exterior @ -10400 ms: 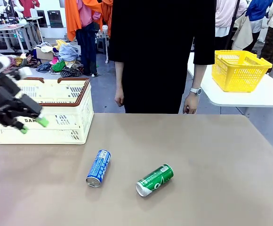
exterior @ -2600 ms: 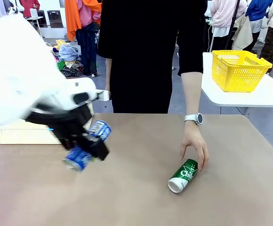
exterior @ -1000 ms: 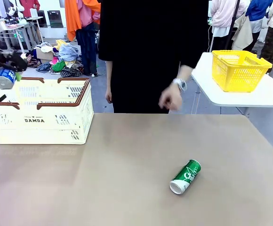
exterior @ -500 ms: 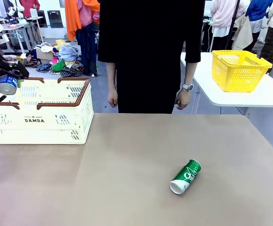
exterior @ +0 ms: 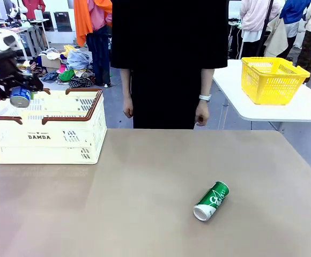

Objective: Place the drinks into the Shopping basket.
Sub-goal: Pick up one drink and place it into the Shopping basket.

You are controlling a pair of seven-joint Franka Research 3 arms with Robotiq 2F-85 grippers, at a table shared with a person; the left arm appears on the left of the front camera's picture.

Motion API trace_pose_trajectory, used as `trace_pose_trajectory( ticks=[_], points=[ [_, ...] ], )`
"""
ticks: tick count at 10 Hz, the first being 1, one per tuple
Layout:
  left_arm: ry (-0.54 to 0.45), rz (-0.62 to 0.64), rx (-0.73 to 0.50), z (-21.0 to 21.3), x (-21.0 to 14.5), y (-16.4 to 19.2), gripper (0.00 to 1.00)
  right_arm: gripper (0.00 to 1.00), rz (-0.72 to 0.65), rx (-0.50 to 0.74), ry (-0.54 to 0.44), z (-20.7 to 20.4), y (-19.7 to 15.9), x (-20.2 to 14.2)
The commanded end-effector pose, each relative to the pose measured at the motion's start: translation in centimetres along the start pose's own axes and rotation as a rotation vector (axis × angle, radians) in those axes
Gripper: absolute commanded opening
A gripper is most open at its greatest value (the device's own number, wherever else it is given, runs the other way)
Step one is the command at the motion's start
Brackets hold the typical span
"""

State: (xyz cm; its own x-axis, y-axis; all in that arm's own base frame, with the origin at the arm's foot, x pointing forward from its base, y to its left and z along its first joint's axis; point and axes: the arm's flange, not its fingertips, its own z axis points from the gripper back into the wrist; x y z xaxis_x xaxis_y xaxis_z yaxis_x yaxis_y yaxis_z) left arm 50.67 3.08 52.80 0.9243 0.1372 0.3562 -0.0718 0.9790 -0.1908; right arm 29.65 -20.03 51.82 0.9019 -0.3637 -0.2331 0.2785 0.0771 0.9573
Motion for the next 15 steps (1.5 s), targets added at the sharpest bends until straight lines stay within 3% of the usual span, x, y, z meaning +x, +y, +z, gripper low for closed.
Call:
trace_pose_trajectory(
  ticks=[1,8,15],
  points=[
    [0.025,-0.069,0.043,-3.6,3.5,0.3,0.0,1.0,-0.006,0.016,0.004,0.1,0.5,-0.1],
    [0.219,-0.084,0.061,-12.8,4.3,2.7,0.0,1.0,-0.006,0.016,0.004,0.1,0.5,-0.1],
    [0.321,-0.081,0.061,-17.1,4.2,2.9,0.0,1.0,-0.006,0.016,0.004,0.1,0.5,-0.1]
  ],
)
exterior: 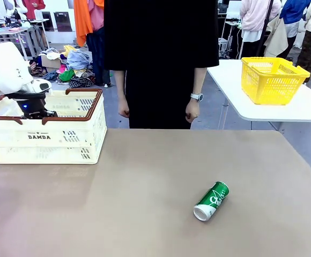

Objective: Place the drinks into the Shopping basket.
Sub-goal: Pick up one drink and place it into the Shopping basket.

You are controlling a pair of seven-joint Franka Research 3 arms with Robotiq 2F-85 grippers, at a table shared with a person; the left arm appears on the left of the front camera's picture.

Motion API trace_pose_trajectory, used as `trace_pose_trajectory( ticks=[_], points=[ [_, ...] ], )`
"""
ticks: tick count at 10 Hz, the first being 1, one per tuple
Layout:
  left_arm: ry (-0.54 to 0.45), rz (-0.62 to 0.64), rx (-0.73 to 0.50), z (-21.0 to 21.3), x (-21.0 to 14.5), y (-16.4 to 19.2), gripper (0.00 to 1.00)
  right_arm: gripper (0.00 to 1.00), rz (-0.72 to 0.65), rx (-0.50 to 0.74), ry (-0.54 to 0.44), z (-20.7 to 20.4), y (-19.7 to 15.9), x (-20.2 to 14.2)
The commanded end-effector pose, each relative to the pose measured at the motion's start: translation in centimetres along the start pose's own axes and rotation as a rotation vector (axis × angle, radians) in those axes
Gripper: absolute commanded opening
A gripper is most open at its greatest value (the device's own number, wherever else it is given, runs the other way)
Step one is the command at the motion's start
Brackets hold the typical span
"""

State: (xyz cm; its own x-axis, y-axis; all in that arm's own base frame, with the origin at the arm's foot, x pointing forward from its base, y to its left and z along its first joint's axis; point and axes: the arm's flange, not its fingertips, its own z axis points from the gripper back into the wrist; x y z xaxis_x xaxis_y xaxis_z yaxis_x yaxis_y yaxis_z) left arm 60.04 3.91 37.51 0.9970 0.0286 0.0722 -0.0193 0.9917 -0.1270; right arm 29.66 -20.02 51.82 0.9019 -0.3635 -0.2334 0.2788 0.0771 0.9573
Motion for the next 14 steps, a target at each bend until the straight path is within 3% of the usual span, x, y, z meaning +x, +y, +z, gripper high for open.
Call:
trace_pose_trajectory(
  ticks=[1,2,3,10,13,14],
  points=[
    [0.03,-0.009,0.013,0.1,0.9,-0.1,0.08,1.0,-0.006,0.016,0.004,0.1,0.5,-0.1],
    [0.038,-0.002,0.006,-0.1,1.1,-0.1,0.41,1.0,-0.006,0.016,0.004,0.1,0.5,-0.1],
    [0.038,0.001,0.006,-0.1,1.1,-0.2,0.99,1.0,-0.006,0.016,0.004,0.1,0.5,-0.1],
    [0.012,-0.022,0.002,1.6,-0.9,-0.8,1.0,1.0,-0.006,0.016,0.004,0.1,0.5,-0.1],
    [-0.126,-0.113,-0.096,13.0,-6.6,-0.3,1.0,1.0,-0.006,0.016,0.004,0.1,0.5,-0.1],
    [-0.104,-0.176,-0.172,16.3,-8.8,-0.1,1.0,1.0,-0.006,0.016,0.004,0.1,0.5,-0.1]
  ],
)
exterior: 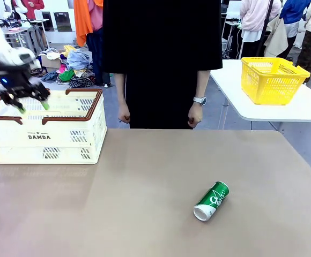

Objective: Place the drinks into the Shopping basket.
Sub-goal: Pick up one drink and place it into the Shopping basket.

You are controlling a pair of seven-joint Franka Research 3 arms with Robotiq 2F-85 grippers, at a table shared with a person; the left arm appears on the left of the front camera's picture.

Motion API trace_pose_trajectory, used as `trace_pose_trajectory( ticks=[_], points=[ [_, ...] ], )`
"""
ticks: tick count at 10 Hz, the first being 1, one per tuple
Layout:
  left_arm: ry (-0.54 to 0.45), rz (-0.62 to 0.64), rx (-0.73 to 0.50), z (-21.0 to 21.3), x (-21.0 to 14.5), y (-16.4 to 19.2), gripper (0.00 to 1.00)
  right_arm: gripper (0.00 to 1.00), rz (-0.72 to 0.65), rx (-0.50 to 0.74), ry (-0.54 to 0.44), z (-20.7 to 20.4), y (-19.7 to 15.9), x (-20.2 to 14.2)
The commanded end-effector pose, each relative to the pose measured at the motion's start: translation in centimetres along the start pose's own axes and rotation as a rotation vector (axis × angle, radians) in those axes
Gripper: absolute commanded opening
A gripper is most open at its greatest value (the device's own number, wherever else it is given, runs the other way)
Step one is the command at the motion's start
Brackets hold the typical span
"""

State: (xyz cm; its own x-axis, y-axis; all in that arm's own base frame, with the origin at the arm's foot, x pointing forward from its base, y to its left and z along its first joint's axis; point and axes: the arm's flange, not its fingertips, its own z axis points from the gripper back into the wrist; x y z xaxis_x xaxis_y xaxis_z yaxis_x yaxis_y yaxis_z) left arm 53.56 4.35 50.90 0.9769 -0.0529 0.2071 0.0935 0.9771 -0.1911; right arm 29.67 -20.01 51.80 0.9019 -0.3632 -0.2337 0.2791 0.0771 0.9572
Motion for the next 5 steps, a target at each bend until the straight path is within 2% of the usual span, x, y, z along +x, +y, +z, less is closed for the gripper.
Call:
trace_pose_trajectory(
  ticks=[1,2,3,5],
  points=[
    [0.067,-0.137,-0.195,6.7,-5.9,0.7,1.0,1.0,-0.006,0.016,0.003,0.1,0.5,-0.1],
    [0.119,-0.208,-0.288,8.8,-8.0,1.6,1.0,1.0,-0.006,0.016,0.003,0.1,0.5,-0.1],
    [0.144,-0.213,-0.411,11.1,-9.7,4.0,1.0,1.0,-0.006,0.016,0.003,0.1,0.5,-0.1],
    [0.196,-0.182,-0.782,13.5,-12.0,12.1,1.0,1.0,-0.006,0.016,0.003,0.1,0.5,-0.1]
  ],
)
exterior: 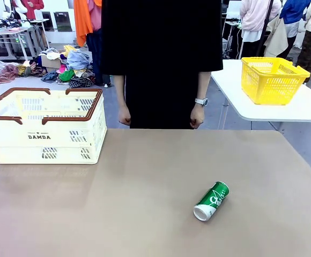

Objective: Place the drinks into the Shopping basket.
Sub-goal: Pick up one drink and place it into the Shopping basket.

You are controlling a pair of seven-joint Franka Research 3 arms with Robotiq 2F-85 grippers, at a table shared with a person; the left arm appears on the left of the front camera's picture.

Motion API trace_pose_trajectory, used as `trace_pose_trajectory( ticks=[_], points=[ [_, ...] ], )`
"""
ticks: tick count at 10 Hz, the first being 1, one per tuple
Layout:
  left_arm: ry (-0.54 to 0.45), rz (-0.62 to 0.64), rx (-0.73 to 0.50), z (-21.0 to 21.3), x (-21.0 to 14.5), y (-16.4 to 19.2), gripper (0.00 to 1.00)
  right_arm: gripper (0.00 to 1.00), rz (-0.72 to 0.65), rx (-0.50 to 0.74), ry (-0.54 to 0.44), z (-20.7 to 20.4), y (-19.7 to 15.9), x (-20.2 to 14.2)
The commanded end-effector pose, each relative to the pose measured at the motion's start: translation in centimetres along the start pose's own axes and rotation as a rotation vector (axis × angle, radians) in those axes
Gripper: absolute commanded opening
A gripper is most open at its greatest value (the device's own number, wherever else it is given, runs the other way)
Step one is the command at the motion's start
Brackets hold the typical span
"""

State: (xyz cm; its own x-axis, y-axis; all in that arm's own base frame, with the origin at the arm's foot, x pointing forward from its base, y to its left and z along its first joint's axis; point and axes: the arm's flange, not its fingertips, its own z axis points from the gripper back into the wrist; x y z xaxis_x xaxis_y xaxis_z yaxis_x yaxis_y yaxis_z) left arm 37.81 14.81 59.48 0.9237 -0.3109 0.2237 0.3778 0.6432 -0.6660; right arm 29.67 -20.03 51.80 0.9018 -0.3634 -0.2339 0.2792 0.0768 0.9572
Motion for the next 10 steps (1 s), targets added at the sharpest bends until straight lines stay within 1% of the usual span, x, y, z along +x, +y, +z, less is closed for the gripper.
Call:
trace_pose_trajectory(
  ticks=[1,3,4,5,6,10],
  points=[
    [0.013,0.061,-0.363,5.2,-1.3,7.5,1.0,1.0,-0.005,0.016,0.003,0.1,0.5,-0.1],
    [-0.186,0.146,-0.578,7.6,-5.1,14.9,1.0,1.0,-0.005,0.016,0.003,0.1,0.5,-0.1],
    [-0.211,0.168,-0.654,7.6,-6.3,18.0,1.0,1.0,-0.005,0.016,0.003,0.1,0.5,-0.1],
    [-0.207,0.232,-0.638,6.6,-6.0,19.8,1.0,1.0,-0.005,0.016,0.003,0.1,0.5,-0.1],
    [-0.175,0.146,-0.543,3.0,-8.0,15.5,1.0,1.0,-0.005,0.016,0.003,0.1,0.5,-0.1],
    [-0.175,0.146,-0.543,3.0,-8.0,15.5,1.0,1.0,-0.005,0.016,0.003,0.1,0.5,-0.1]
  ],
)
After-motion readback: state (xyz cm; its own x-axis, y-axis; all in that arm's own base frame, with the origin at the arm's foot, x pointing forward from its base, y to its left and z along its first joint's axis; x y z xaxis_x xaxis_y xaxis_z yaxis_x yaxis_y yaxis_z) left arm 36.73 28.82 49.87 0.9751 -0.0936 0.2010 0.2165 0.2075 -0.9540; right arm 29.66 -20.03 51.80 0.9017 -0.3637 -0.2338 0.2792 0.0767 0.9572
